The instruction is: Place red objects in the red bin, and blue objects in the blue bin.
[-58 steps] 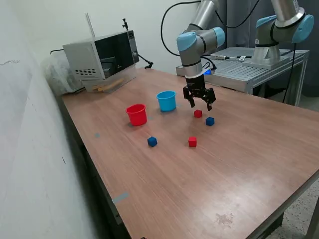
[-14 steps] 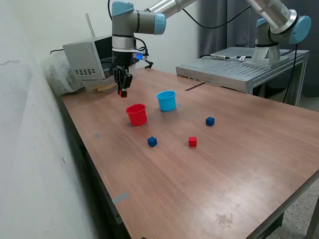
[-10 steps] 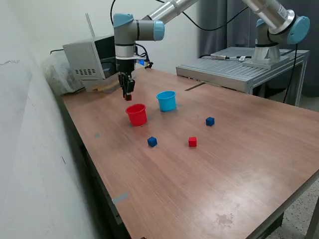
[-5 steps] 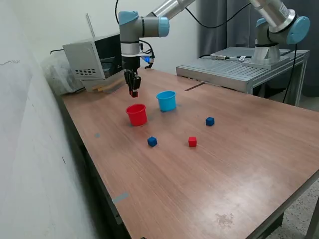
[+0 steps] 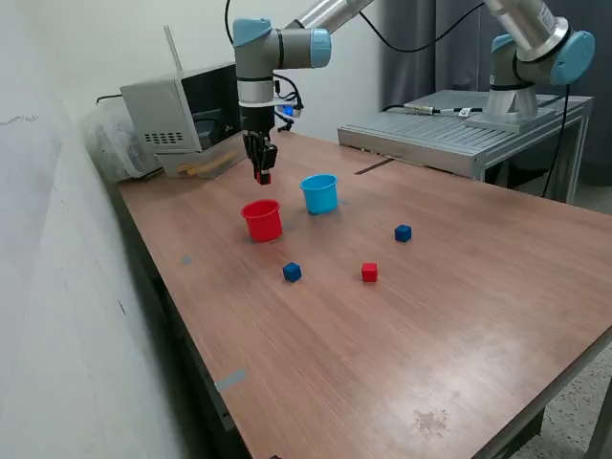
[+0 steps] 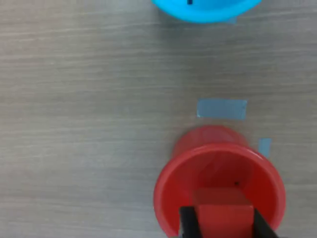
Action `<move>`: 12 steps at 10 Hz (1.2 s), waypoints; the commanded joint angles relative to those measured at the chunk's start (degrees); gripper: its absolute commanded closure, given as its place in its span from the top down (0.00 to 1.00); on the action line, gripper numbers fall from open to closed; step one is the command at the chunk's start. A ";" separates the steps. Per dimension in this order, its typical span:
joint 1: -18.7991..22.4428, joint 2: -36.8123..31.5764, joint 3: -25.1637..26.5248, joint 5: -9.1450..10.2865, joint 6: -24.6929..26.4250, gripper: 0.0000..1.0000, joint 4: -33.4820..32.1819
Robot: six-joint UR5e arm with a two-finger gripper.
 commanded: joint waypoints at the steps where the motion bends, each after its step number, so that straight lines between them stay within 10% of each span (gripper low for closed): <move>1: 2.44 -1.06 1.58 -0.99 0.06 0.00 0.27; 12: 3.77 -2.47 3.17 -0.64 -0.55 0.00 -0.25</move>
